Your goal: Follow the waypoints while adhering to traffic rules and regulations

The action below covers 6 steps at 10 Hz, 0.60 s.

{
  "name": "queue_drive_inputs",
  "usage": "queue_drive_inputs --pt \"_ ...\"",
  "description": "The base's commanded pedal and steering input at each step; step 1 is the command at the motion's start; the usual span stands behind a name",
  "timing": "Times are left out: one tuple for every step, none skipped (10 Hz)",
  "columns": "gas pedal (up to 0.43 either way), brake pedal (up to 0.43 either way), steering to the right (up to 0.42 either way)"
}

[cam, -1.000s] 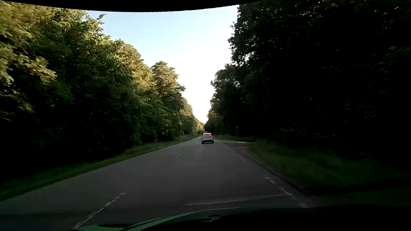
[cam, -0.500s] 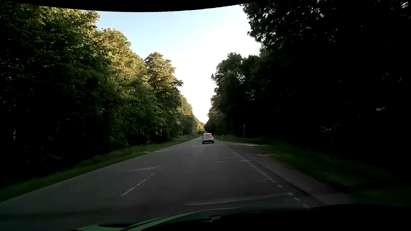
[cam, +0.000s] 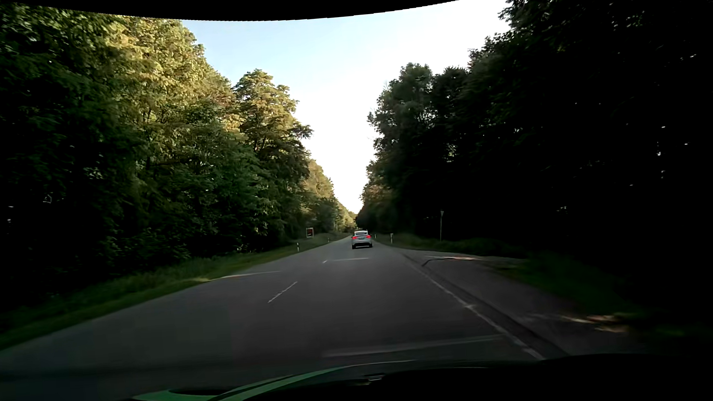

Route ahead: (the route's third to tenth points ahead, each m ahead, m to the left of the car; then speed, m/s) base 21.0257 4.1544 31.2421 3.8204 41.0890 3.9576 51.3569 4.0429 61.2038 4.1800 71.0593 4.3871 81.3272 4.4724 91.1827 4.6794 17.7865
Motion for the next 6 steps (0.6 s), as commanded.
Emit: queue_drive_inputs --pt "0.169 0.0 0.0" --pt "0.169 0.0 0.001" --pt "0.169 0.0 0.001" --pt "0.169 0.0 0.001" --pt "0.169 0.0 0.001" --pt "0.169 0.0 0.001"
